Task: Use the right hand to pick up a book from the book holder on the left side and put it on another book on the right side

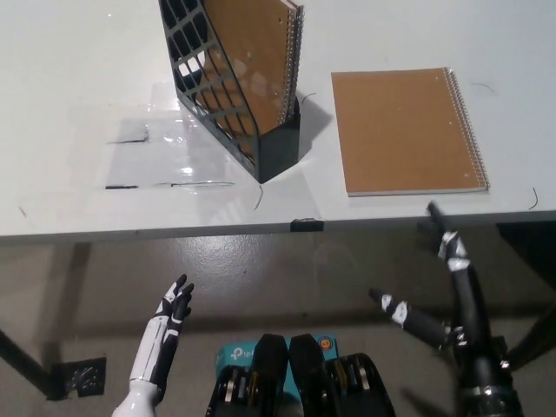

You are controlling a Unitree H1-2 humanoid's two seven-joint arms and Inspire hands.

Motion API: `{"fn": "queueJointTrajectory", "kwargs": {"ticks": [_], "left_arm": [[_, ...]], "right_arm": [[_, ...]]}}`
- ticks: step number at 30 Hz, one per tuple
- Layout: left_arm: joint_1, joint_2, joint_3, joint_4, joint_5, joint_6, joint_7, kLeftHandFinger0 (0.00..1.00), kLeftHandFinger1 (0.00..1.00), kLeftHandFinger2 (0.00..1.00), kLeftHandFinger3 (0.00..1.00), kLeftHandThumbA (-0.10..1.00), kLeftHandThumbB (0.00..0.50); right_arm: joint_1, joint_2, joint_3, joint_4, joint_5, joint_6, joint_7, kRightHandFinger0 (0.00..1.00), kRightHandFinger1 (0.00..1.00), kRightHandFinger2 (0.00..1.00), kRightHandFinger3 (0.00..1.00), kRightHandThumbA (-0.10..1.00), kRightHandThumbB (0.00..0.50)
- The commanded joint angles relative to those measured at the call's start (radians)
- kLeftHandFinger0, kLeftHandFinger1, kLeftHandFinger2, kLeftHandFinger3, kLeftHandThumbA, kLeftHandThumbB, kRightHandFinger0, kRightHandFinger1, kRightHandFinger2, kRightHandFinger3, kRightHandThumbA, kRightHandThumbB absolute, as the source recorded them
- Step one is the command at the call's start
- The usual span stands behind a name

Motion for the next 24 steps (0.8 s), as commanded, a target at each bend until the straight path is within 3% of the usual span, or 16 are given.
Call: {"fn": "queueJointTrajectory", "kwargs": {"ticks": [1,3,5,7,9,12,13,18,20,24], "left_arm": [[-0.010,0.016,-0.014,-0.005,0.031,-0.133,0.032,1.00,1.00,1.00,1.00,1.00,0.159],[-0.006,0.015,-0.013,-0.018,0.032,-0.114,0.030,1.00,1.00,1.00,1.00,1.00,0.176],[-0.003,0.012,-0.013,-0.007,0.028,-0.127,0.029,1.00,1.00,1.00,1.00,1.00,0.176],[-0.003,0.011,-0.016,-0.002,0.028,-0.133,0.026,1.00,1.00,1.00,1.00,1.00,0.169],[-0.003,0.010,-0.017,-0.003,0.025,-0.128,0.020,1.00,1.00,1.00,1.00,1.00,0.182],[0.000,0.012,-0.017,-0.006,0.022,-0.116,0.015,1.00,1.00,1.00,1.00,1.00,0.212],[-0.002,0.012,-0.017,-0.005,0.021,-0.118,0.015,1.00,1.00,1.00,1.00,1.00,0.205],[0.000,0.013,-0.020,-0.008,0.016,-0.111,0.011,1.00,1.00,1.00,1.00,0.99,0.186],[0.004,0.013,-0.023,-0.010,0.024,-0.118,0.015,1.00,1.00,1.00,1.00,0.99,0.173],[0.007,0.016,-0.028,-0.019,0.029,-0.106,0.014,1.00,1.00,1.00,1.00,1.00,0.176]], "right_arm": [[-0.143,0.003,-0.029,-0.269,0.024,0.007,0.087,0.80,0.93,1.00,1.00,0.99,0.173],[-0.215,0.005,-0.038,-0.264,0.024,0.059,0.108,0.80,0.93,1.00,1.00,1.00,0.186],[-0.288,0.009,-0.045,-0.210,0.065,0.107,0.136,0.90,1.00,1.00,1.00,0.96,0.178],[-0.373,0.022,-0.060,-0.098,0.088,0.124,0.141,0.96,1.00,1.00,1.00,0.95,0.163],[-0.438,0.035,-0.076,0.005,0.123,0.108,0.141,0.99,1.00,1.00,1.00,0.93,0.195],[-0.545,0.066,-0.115,0.171,0.183,0.120,0.153,0.99,1.00,1.00,1.00,0.92,0.206],[-0.578,0.074,-0.127,0.221,0.190,0.111,0.152,0.97,1.00,1.00,1.00,0.90,0.188],[-0.724,0.097,-0.183,0.443,0.248,0.107,0.183,0.98,1.00,1.00,1.00,0.96,0.198],[-0.781,0.101,-0.200,0.533,0.253,0.105,0.186,0.94,1.00,1.00,1.00,1.00,0.189],[-0.858,0.104,-0.219,0.662,0.267,0.086,0.199,0.93,1.00,1.00,1.00,1.00,0.217]]}}
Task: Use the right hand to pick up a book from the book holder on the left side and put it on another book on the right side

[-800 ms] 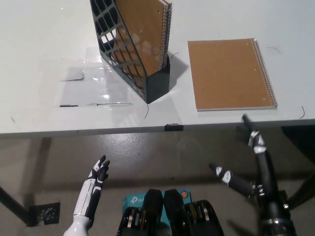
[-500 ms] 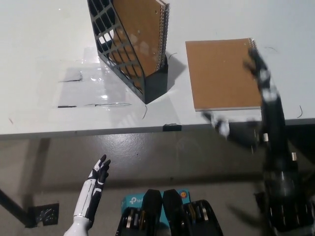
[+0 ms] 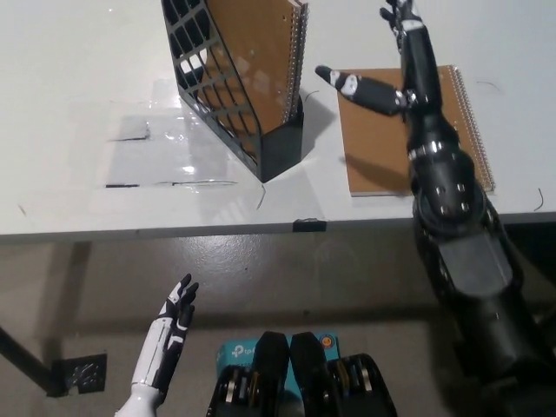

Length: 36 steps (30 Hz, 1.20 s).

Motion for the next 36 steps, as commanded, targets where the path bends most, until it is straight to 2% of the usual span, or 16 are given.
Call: {"fn": "queueJointTrajectory", "kwargs": {"ticks": [1,4,6,8,11,14,18,22,23,29,32,36], "left_arm": [[0.003,0.007,-0.009,-0.027,0.010,-0.030,0.012,1.00,1.00,1.00,1.00,1.00,0.176],[0.001,0.009,-0.012,-0.023,0.014,-0.035,0.014,1.00,1.00,1.00,1.00,1.00,0.166],[0.002,0.009,-0.013,-0.025,0.012,-0.037,0.014,1.00,1.00,1.00,1.00,1.00,0.157],[0.002,0.009,-0.013,-0.028,0.012,-0.033,0.014,0.99,1.00,1.00,1.00,0.99,0.165],[-0.001,0.011,-0.015,-0.026,0.020,-0.028,0.016,1.00,1.00,1.00,1.00,1.00,0.203],[-0.005,0.013,-0.015,-0.022,0.022,-0.032,0.017,0.99,1.00,1.00,1.00,0.97,0.210],[0.000,0.013,-0.017,-0.033,0.039,-0.022,0.023,0.98,1.00,1.00,1.00,0.93,0.205],[0.001,0.014,-0.019,-0.037,0.043,-0.014,0.020,0.98,1.00,1.00,1.00,0.91,0.199],[0.002,0.013,-0.019,-0.038,0.046,-0.013,0.023,0.97,1.00,1.00,1.00,0.89,0.185],[0.003,0.011,-0.018,-0.047,0.058,-0.011,0.027,0.96,1.00,1.00,1.00,0.89,0.185],[0.008,0.009,-0.017,-0.056,0.054,0.003,0.021,0.96,1.00,1.00,1.00,0.89,0.193],[0.007,0.013,-0.021,-0.054,0.065,0.002,0.020,0.97,1.00,1.00,1.00,0.92,0.189]], "right_arm": [[-0.130,0.014,-0.034,0.101,0.065,-0.018,0.043,0.94,1.00,1.00,1.00,1.00,0.212],[-0.174,0.022,-0.053,0.177,0.086,-0.027,0.054,0.94,1.00,1.00,1.00,0.97,0.207],[-0.190,0.027,-0.059,0.198,0.090,-0.024,0.053,0.94,1.00,1.00,1.00,0.96,0.183],[-0.213,0.032,-0.062,0.230,0.090,-0.027,0.054,0.96,1.00,1.00,1.00,0.97,0.199],[-0.245,0.040,-0.061,0.275,0.088,-0.032,0.053,0.92,1.00,1.00,1.00,1.00,0.226],[-0.257,0.050,-0.058,0.284,0.091,-0.031,0.062,0.95,1.00,1.00,1.00,1.00,0.226],[-0.263,0.066,-0.047,0.305,0.078,-0.039,0.061,0.97,1.00,1.00,1.00,1.00,0.225],[-0.270,0.078,-0.039,0.326,0.071,-0.044,0.064,0.97,1.00,1.00,1.00,1.00,0.257],[-0.271,0.085,-0.042,0.329,0.080,-0.039,0.070,0.96,1.00,1.00,1.00,1.00,0.263],[-0.286,0.094,-0.041,0.375,0.075,-0.034,0.065,0.96,1.00,1.00,1.00,1.00,0.284],[-0.302,0.095,-0.047,0.422,0.081,-0.040,0.064,0.97,1.00,1.00,1.00,1.00,0.282],[-0.334,0.092,-0.061,0.494,0.091,-0.043,0.054,0.96,1.00,1.00,1.00,1.00,0.248]]}}
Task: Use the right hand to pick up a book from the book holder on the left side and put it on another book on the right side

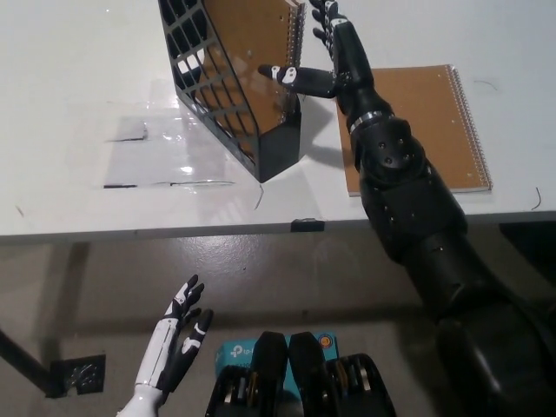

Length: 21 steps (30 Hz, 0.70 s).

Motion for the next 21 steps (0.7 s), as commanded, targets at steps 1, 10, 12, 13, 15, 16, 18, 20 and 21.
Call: {"fn": "queueJointTrajectory", "kwargs": {"ticks": [1,10,12,13,15,16,18,20,21], "left_arm": [[-0.003,0.006,-0.005,-0.019,0.013,-0.013,0.021,0.97,1.00,1.00,1.00,0.92,0.189],[0.003,0.004,-0.006,-0.037,0.019,0.006,0.020,0.96,1.00,1.00,1.00,0.93,0.189],[0.006,0.004,-0.006,-0.042,0.018,0.011,0.018,0.96,1.00,1.00,1.00,0.93,0.191],[0.004,0.005,-0.007,-0.042,0.018,0.011,0.017,0.96,1.00,1.00,1.00,0.93,0.192],[0.001,0.008,-0.006,-0.040,0.016,0.011,0.015,0.96,1.00,1.00,1.00,0.94,0.203],[0.001,0.008,-0.007,-0.038,0.017,0.010,0.015,0.96,1.00,1.00,1.00,0.94,0.204],[0.002,0.007,-0.007,-0.038,0.016,0.007,0.016,0.96,1.00,1.00,1.00,0.94,0.205],[-0.003,0.009,-0.007,-0.033,0.019,0.000,0.018,0.96,1.00,1.00,1.00,0.93,0.201],[-0.002,0.009,-0.007,-0.034,0.018,0.002,0.017,0.96,1.00,1.00,1.00,0.94,0.202]], "right_arm": [[-0.112,0.004,-0.018,0.054,0.022,-0.037,-0.002,0.97,1.00,1.00,1.00,1.00,0.239],[-0.148,0.014,-0.036,0.106,0.033,-0.039,-0.003,0.93,1.00,1.00,1.00,1.00,0.247],[-0.148,0.017,-0.036,0.104,0.029,-0.038,-0.003,0.93,1.00,1.00,1.00,1.00,0.247],[-0.149,0.018,-0.036,0.100,0.028,-0.036,-0.003,0.93,1.00,1.00,1.00,1.00,0.254],[-0.150,0.023,-0.035,0.089,0.026,-0.033,-0.004,0.93,1.00,1.00,1.00,1.00,0.247],[-0.151,0.023,-0.034,0.087,0.026,-0.031,-0.002,0.93,1.00,1.00,1.00,1.00,0.249],[-0.153,0.026,-0.036,0.085,0.028,-0.028,-0.001,0.93,1.00,1.00,1.00,1.00,0.256],[-0.158,0.028,-0.032,0.089,0.021,-0.027,-0.007,0.91,1.00,1.00,1.00,1.00,0.258],[-0.158,0.029,-0.030,0.089,0.020,-0.024,-0.005,0.92,1.00,1.00,1.00,1.00,0.261]]}}
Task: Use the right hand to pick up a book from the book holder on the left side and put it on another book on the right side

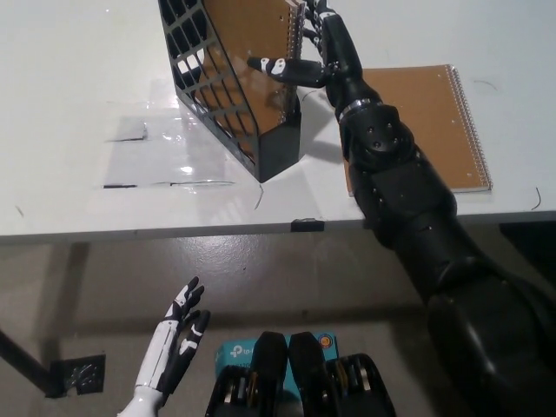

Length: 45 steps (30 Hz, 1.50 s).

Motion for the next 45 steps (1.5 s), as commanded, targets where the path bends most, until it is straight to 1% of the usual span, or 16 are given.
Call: {"fn": "queueJointTrajectory", "kwargs": {"ticks": [1,11,17,20,21,22,24,25,27,28,31,36,39,40,43,45], "left_arm": [[-0.006,0.009,-0.005,-0.029,0.007,-0.007,0.014,0.96,1.00,1.00,1.00,0.94,0.209],[-0.005,0.011,-0.005,-0.038,0.006,0.003,0.011,0.96,1.00,1.00,1.00,0.94,0.212],[-0.004,0.013,-0.008,-0.040,0.008,0.003,0.010,0.95,1.00,1.00,1.00,0.95,0.210],[0.000,0.011,-0.010,-0.037,0.003,0.003,0.007,0.95,1.00,1.00,1.00,0.94,0.205],[-0.003,0.010,-0.010,-0.033,0.001,0.003,0.007,0.95,1.00,1.00,1.00,0.94,0.208],[-0.003,0.010,-0.009,-0.029,0.000,-0.005,0.010,0.95,1.00,1.00,1.00,0.93,0.201],[-0.005,0.011,-0.008,-0.025,0.003,-0.013,0.015,0.95,1.00,1.00,1.00,0.93,0.201],[-0.006,0.012,-0.008,-0.024,0.001,-0.016,0.013,0.95,1.00,1.00,1.00,0.93,0.209],[-0.007,0.010,-0.007,-0.019,-0.003,-0.020,0.014,0.95,1.00,1.00,0.99,0.93,0.212],[-0.009,0.011,-0.007,-0.021,-0.003,-0.015,0.012,0.95,1.00,1.00,0.99,0.93,0.206],[-0.008,0.013,-0.007,-0.017,-0.001,-0.017,0.013,0.95,1.00,1.00,0.99,0.93,0.198],[-0.008,0.013,-0.009,-0.020,0.003,-0.010,0.013,0.95,1.00,1.00,0.98,0.94,0.202],[-0.008,0.012,-0.009,-0.018,0.003,-0.017,0.015,0.94,1.00,1.00,0.97,0.94,0.189],[-0.008,0.011,-0.008,-0.015,0.001,-0.018,0.016,0.94,1.00,1.00,0.98,0.94,0.192],[-0.010,0.012,-0.009,-0.020,0.005,-0.013,0.015,0.94,1.00,1.00,0.98,0.95,0.193],[-0.013,0.010,-0.009,-0.018,0.005,-0.013,0.016,0.94,1.00,1.00,0.97,0.95,0.195]], "right_arm": [[-0.081,0.013,-0.001,-0.021,0.007,-0.021,-0.004,0.92,1.00,1.00,1.00,1.00,0.262],[-0.086,0.028,0.006,0.007,0.001,-0.036,-0.008,0.86,0.94,1.00,1.00,1.00,0.279],[-0.088,0.035,0.012,0.005,-0.004,-0.020,-0.007,0.81,0.85,0.89,1.00,1.00,0.290],[-0.091,0.023,0.060,0.017,-0.049,0.000,0.014,0.65,0.61,0.65,0.69,1.00,0.299],[-0.104,0.016,0.084,0.042,-0.058,0.007,0.058,0.35,0.29,0.34,0.37,0.82,0.319],[-0.110,0.012,0.108,0.057,-0.073,0.007,0.073,0.01,0.02,0.08,0.04,0.23,0.261],[-0.116,0.008,0.132,0.071,-0.082,0.011,0.083,0.00,0.00,0.10,0.03,0.00,0.256],[-0.118,0.007,0.144,0.078,-0.090,0.019,0.083,0.00,0.00,0.20,0.11,-0.10,0.236],[-0.116,0.007,0.157,0.083,-0.094,0.018,0.051,0.00,0.07,0.45,0.40,-0.10,0.164],[-0.115,0.005,0.159,0.083,-0.094,0.009,0.044,0.00,0.11,0.52,0.50,-0.10,0.151],[-0.110,0.006,0.169,0.075,-0.101,0.010,0.011,0.00,0.20,0.60,0.63,-0.10,0.158],[-0.099,0.001,0.173,0.047,-0.104,0.018,-0.002,0.00,0.30,0.66,0.65,-0.10,0.157],[-0.095,-0.002,0.170,0.047,-0.105,0.007,-0.002,0.00,0.31,0.66,0.65,-0.10,0.165],[-0.093,-0.002,0.168,0.044,-0.104,0.010,-0.003,0.02,0.36,0.67,0.65,-0.10,0.166],[-0.091,-0.003,0.164,0.041,-0.107,-0.002,-0.013,0.00,0.30,0.65,0.64,-0.10,0.168],[-0.094,-0.005,0.160,0.033,-0.107,0.002,-0.020,0.00,0.31,0.69,0.68,-0.10,0.166]]}}
